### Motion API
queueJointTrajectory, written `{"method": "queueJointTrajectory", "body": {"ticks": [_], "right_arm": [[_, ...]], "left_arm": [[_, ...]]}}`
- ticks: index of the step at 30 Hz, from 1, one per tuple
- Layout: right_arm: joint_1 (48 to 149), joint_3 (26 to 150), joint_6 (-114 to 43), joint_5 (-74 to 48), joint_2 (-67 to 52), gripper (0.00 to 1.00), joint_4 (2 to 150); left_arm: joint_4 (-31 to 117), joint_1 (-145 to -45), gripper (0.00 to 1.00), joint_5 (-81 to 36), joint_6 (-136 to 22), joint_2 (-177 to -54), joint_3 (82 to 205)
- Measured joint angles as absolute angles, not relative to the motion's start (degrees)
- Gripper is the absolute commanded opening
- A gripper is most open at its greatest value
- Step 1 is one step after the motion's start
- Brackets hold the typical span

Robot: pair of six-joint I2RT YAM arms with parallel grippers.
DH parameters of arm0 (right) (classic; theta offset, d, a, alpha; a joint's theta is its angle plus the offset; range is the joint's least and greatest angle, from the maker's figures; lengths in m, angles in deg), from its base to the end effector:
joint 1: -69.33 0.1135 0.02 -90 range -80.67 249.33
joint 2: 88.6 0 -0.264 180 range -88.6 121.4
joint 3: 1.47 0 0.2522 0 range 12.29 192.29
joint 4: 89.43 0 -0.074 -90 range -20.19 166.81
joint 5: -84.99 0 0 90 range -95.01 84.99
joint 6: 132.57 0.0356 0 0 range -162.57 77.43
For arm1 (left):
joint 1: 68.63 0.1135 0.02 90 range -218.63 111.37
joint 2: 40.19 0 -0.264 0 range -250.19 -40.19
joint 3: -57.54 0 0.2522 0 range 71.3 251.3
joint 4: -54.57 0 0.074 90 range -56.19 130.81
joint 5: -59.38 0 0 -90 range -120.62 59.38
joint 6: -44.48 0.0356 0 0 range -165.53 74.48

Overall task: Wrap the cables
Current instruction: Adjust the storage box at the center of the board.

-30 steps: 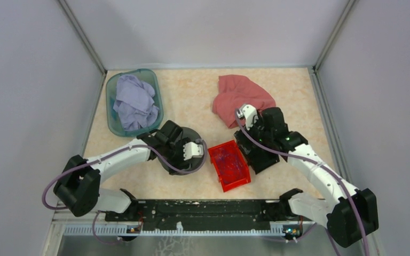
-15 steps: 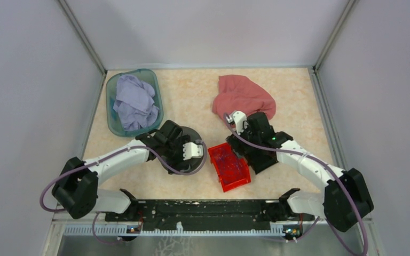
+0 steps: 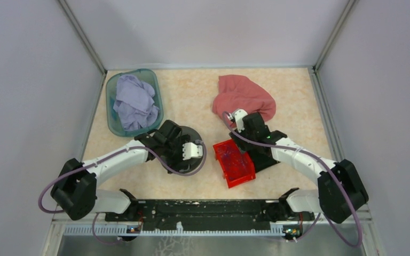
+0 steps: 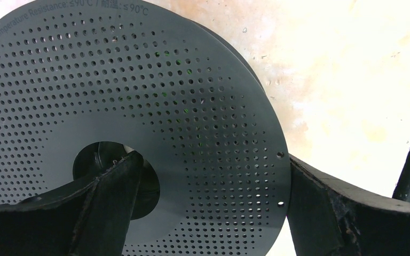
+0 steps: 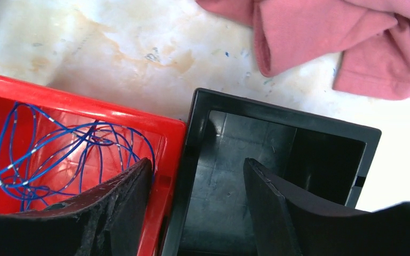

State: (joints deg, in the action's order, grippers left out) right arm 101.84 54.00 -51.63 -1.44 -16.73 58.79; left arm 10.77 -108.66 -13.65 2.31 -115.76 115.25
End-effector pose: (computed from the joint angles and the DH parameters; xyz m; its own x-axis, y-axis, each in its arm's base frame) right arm 0.2144 0.1340 0.2116 -0.5417 -0.5316 -0.6512 -0.5941 0.7901 -0.1508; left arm 0.1813 -0.1659 0.1967 0.0821 0.8568 -0.5091 0.9837 0.0123 0.1794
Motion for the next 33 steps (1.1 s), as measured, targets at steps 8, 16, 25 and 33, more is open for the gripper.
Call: {"method": "queueJointTrajectory", "body": {"ticks": [8,16,25,33], "right_arm": [[97.3,54.5,-50.8,2.5,-14.5,0.56,58.7],[86.8,56.4,-50.7,2.9,-13.4,0.55,58.8],[83.2,58.6,-52.9,1.2,-10.7,0.7,59.3],[83.1,60.9,-55.6,-3.7,-14.6,0.81,55.7]], "left_arm": [[9.5,-108.7,1.0,-13.0,3.2,-114.3,115.9],[9.4,-108.7,0.94,-11.8,3.6,-115.0,116.2],[9.7,-108.9,0.81,-8.9,2.6,-119.4,118.7],[10.9,-111.1,0.81,-8.0,1.6,-123.9,122.5]]}}
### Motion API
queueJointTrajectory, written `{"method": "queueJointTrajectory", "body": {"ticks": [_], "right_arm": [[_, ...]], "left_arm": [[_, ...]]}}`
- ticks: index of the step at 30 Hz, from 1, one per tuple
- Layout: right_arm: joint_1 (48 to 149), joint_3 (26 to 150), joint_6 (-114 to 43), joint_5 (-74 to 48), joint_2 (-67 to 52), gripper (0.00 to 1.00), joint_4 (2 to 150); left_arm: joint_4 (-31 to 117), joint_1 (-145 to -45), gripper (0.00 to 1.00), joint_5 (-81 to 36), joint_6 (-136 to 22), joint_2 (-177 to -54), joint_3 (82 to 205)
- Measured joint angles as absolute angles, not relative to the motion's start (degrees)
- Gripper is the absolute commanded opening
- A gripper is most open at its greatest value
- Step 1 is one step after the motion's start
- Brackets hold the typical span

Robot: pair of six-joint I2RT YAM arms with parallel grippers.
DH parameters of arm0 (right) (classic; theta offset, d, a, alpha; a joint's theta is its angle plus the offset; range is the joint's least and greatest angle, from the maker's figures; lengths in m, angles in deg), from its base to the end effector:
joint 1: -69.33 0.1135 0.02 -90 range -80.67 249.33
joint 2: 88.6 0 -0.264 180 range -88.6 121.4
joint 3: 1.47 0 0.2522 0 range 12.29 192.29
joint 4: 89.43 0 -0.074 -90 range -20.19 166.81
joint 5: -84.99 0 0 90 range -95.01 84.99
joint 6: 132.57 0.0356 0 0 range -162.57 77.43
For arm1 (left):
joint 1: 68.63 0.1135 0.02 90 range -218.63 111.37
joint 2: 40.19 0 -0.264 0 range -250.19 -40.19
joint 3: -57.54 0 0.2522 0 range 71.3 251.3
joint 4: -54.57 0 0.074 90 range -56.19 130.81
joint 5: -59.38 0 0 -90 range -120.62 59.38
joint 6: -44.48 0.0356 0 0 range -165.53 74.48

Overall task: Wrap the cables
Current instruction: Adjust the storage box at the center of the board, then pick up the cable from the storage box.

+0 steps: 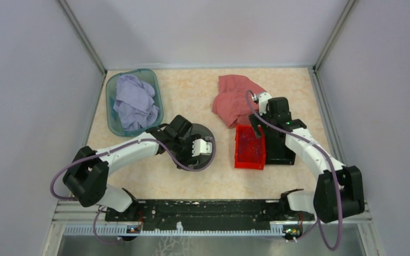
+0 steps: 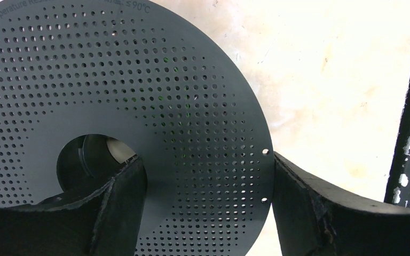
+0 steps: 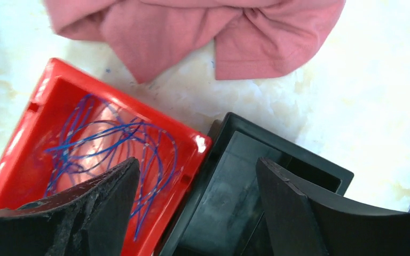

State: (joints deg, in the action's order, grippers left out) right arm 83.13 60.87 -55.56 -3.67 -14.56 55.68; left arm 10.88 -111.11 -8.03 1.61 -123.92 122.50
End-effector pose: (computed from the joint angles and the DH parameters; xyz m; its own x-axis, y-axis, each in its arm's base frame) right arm 0.2621 0.0635 0.2366 -0.6373 -0.3879 -0.6658 -0.3757 0.9108 -0.1710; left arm 0.1968 -0.1988 0.2000 0.1081 0.8185 -0.5642 0.9926 -0.0572 0.1071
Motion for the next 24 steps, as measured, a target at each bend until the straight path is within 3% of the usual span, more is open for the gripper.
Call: {"method": "queueJointTrajectory", "body": {"ticks": [4,9,24], "right_arm": [[83.2,60.9,-57.7,-9.1,-20.8,0.8,52.9],[84.2,60.5,-59.1,-15.4,-23.7,0.75,52.1],[91.5,58.0,-58.9,-17.9,-16.3,0.57,53.7]], "left_arm": [[11.2,-112.1,0.85,-8.0,1.5,-124.3,122.8],[11.2,-112.8,1.0,-7.6,0.8,-124.3,122.9],[10.3,-112.9,1.0,-8.2,1.1,-116.8,122.9]]}}
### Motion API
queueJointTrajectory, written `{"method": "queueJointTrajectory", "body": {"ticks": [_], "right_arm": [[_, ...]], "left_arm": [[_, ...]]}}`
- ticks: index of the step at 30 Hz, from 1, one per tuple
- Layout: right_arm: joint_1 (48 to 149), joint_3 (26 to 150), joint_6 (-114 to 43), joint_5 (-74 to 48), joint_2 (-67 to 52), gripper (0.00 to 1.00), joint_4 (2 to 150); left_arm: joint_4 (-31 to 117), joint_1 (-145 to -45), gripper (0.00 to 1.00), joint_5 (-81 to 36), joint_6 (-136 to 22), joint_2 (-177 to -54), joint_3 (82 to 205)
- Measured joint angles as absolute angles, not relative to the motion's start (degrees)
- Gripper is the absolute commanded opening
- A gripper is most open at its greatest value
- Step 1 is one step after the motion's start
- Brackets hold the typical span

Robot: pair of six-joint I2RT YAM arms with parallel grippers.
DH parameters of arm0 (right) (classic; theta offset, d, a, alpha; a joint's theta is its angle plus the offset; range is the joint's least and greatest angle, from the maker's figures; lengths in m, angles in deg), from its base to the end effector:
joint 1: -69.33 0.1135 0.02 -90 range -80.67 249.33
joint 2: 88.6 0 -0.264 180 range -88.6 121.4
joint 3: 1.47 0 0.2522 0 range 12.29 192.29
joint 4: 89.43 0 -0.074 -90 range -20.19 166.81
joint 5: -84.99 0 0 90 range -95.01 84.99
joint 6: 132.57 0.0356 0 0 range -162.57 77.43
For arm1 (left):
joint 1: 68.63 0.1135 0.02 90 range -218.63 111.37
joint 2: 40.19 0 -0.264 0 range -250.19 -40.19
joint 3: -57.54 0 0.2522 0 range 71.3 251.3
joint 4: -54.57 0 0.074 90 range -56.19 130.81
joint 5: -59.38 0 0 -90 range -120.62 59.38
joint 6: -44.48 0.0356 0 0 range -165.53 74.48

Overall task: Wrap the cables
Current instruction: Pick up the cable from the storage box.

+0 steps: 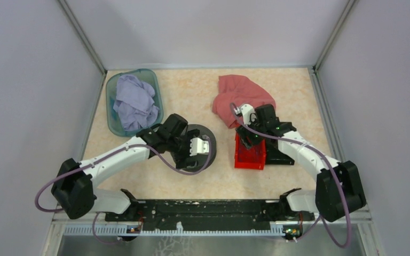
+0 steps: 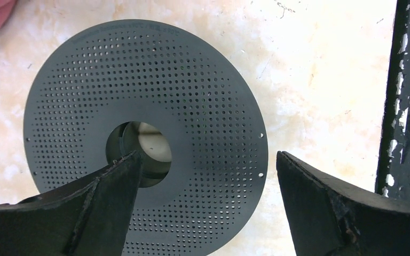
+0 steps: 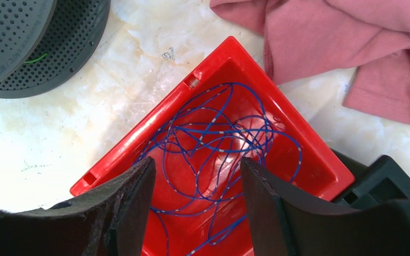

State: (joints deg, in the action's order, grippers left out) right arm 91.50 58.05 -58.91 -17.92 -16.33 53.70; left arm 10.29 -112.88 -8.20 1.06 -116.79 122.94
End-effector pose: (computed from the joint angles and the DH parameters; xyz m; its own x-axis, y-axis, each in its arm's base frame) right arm 0.2341 0.1040 0.2265 -0.5358 -0.5144 -0.6696 -0.6801 0.7329 -0.0189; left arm 0.1816 -0.1959 0.2332 0.1753 0.7666 -0.6178 0.9784 -0.0661 0.1956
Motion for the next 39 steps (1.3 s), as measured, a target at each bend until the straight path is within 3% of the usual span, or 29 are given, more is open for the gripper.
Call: {"method": "queueJointTrajectory", "body": {"ticks": [6,11,14,22,31,39], "right_arm": [[93.1,57.5,-58.8,-16.6,-12.5,0.4,56.3],[93.3,57.3,-58.6,-15.5,-9.9,0.1,58.8],[93.3,57.3,-58.7,-14.7,-10.1,0.0,59.2],[93.3,62.1,-59.3,-13.9,-21.0,0.0,52.9],[93.3,91.0,-59.6,-14.3,-26.2,0.0,47.4],[93.3,112.3,-58.9,-24.7,-20.8,0.0,45.0]], "left_arm": [[10.2,-112.7,1.0,-8.5,1.0,-115.5,122.9],[10.3,-112.3,1.0,-8.5,0.7,-115.5,122.9],[10.5,-112.2,1.0,-8.5,0.6,-115.4,122.9],[10.4,-109.4,1.0,-8.5,-1.3,-115.3,127.3],[13.2,-98.8,1.0,-0.6,-9.1,-115.3,139.3],[17.6,-98.1,1.0,7.7,-19.5,-117.7,150.7]]}}
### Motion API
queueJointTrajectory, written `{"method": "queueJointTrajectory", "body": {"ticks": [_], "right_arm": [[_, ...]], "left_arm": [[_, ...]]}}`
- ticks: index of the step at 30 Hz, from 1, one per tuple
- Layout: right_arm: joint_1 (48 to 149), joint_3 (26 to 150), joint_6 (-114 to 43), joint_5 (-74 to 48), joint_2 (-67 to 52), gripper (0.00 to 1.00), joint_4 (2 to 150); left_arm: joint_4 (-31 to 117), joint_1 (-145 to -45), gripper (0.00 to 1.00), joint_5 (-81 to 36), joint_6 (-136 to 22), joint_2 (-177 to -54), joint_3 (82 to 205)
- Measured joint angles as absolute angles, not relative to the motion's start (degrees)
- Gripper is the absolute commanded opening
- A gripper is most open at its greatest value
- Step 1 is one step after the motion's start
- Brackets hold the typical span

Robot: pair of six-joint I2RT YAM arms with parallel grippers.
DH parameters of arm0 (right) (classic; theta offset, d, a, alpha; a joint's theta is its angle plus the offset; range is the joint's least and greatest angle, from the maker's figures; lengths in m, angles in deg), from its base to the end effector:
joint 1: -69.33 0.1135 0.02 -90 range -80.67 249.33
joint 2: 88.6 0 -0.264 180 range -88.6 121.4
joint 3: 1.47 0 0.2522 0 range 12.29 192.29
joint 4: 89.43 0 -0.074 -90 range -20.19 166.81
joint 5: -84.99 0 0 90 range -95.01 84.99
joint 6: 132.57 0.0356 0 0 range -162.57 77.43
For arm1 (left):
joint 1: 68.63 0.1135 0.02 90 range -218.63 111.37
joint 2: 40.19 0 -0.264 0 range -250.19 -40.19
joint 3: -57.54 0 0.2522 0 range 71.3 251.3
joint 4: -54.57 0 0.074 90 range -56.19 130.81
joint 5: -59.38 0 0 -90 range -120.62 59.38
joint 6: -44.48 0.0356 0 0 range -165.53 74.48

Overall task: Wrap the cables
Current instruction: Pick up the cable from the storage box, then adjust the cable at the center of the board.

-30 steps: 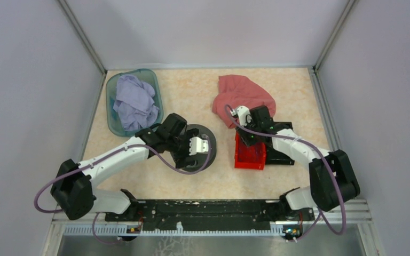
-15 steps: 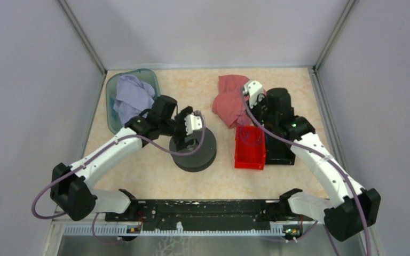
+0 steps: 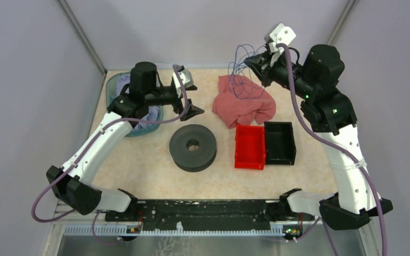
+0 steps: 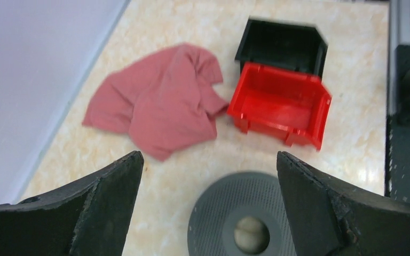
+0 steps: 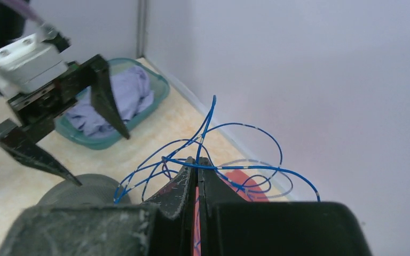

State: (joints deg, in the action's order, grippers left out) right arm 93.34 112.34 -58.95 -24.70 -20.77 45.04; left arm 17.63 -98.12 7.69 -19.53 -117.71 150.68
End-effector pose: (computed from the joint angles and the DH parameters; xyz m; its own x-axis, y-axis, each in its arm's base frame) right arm 0.1807 0.0936 0.5402 0.2017 -0.2008 -0.9586 -0.6608 0.6945 -0.2845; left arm 0.2510 -0.1673 0.4021 0.1051 0.3356 -0.9361 0.9377 0.2800 0.2056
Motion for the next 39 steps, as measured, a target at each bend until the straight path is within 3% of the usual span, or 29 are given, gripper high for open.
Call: {"method": "queueJointTrajectory", "body": {"ticks": [13,19,22,25,28,30,31,32,34,36,39], "right_arm": [[93.3,115.6,-62.5,-46.5,-8.6,0.0,34.7],[93.5,112.3,-65.9,-55.6,-7.1,0.0,31.6],[93.6,110.8,-66.5,-58.6,-6.3,0.0,31.0],[93.7,109.3,-66.4,-60.3,-5.8,0.0,31.0],[93.7,108.0,-65.9,-60.8,-5.8,0.0,31.1],[93.8,107.1,-64.6,-59.9,-5.8,0.0,32.2],[93.8,106.7,-63.9,-58.8,-5.8,0.04,32.7],[93.9,106.4,-62.9,-56.9,-5.8,0.15,33.2],[93.9,106.0,-60.5,-50.8,-5.8,0.45,34.3],[93.8,106.0,-57.4,-42.0,-5.8,0.55,35.5],[92.6,106.0,-53.7,-28.3,-5.8,0.63,37.5]], "left_arm": [[11.3,-97.8,0.98,17.4,-19.1,-123.0,169.4],[10.8,-97.8,0.88,21.2,-19.2,-127.9,173.6],[10.7,-97.8,0.77,22.8,-20.1,-130.6,173.6],[10.8,-97.8,0.58,24.6,-21.2,-132.5,173.5],[10.9,-97.7,0.21,26.7,-22.2,-133.0,172.5],[11.1,-97.7,0.02,28.2,-22.9,-133.0,171.3],[11.2,-97.7,0.01,28.7,-23.0,-133.0,170.8],[11.2,-97.7,0.01,29.0,-23.1,-133.0,170.3],[11.2,-97.7,0.0,28.3,-23.0,-132.9,169.4],[11.4,-97.7,0.0,24.7,-23.3,-132.5,168.6],[12.4,-97.8,0.0,13.5,-25.8,-131.5,168.7]]}}
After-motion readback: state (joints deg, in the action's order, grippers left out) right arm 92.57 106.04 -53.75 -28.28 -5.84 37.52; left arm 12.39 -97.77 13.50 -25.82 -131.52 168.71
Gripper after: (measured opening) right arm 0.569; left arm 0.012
